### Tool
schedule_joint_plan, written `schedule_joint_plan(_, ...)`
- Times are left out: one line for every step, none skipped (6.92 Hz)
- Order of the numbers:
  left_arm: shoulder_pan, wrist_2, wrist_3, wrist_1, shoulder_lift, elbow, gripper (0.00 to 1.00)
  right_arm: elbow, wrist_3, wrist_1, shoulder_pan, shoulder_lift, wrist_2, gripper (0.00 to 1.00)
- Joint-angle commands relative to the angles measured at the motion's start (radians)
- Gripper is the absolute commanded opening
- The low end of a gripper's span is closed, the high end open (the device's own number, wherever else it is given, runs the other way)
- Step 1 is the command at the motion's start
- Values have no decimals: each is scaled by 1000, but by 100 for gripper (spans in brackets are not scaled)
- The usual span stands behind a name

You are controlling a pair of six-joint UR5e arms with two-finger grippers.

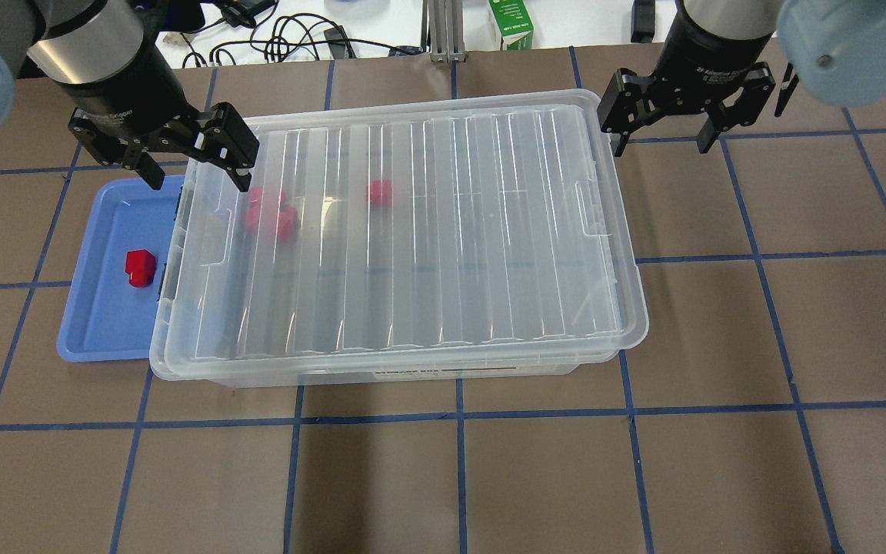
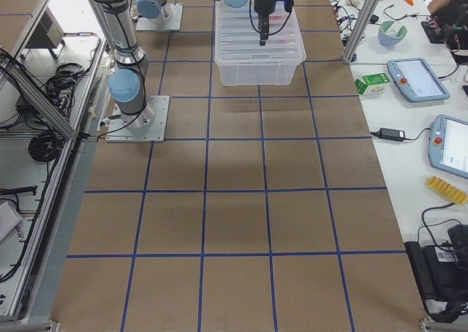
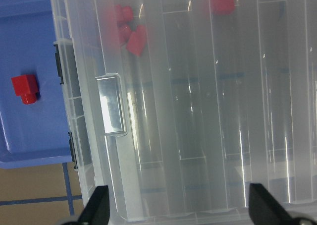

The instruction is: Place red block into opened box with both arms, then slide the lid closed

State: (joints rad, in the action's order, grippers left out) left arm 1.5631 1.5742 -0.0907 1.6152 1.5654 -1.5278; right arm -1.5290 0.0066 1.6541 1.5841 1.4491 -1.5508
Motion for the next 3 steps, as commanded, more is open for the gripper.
schedule_joint_plan(0,1,-1,0,-2,0,100,-119,-7,171,5,-68,-2,100)
schedule_joint_plan(0,0,-4,0,-2,-2,100,-153,-13,243,1,-72,-8,100)
schedule_joint_plan(0,0,-6,0,-2,-3,100,-180,-13,248,-6,-70,-35,100)
